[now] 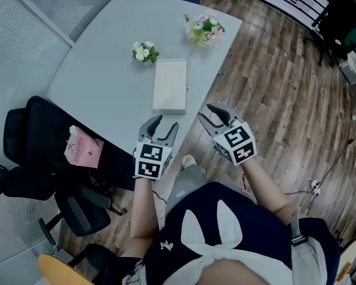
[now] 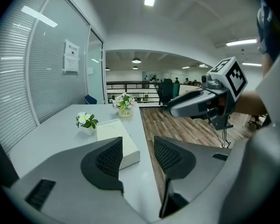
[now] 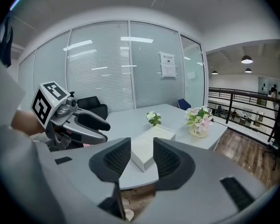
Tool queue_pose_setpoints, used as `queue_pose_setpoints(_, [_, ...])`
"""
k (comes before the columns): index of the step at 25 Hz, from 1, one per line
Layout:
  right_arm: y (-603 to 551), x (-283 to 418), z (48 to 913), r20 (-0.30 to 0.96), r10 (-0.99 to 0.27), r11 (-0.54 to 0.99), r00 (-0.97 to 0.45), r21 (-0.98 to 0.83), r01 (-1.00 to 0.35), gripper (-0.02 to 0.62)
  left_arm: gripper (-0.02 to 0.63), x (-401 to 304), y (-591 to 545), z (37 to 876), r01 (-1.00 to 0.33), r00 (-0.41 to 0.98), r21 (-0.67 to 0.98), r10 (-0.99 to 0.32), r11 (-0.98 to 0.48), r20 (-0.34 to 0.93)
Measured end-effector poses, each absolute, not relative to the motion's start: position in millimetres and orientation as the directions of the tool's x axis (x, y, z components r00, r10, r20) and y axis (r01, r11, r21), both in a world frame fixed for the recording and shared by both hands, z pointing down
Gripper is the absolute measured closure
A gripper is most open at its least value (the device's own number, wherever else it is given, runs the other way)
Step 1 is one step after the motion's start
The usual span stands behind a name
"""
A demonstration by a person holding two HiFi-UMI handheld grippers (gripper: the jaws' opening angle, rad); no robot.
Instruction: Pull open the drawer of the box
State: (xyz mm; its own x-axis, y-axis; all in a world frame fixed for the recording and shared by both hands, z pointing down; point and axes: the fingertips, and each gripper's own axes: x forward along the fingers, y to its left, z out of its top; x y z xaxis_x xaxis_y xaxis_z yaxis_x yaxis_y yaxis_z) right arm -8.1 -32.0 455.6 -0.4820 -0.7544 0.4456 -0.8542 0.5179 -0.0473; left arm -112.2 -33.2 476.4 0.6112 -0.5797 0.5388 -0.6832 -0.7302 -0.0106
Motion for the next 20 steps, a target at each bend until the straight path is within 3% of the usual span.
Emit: queue_pose_setpoints(20, [-54.2,-11.4,507.8,0.603,-0.663,0.553,-0.444,-0.007,-0.833,0.433,0.403,-105.0,-72.3,549.6,-0.476,0.536,-0.111,-0.388,-0.873,0.750])
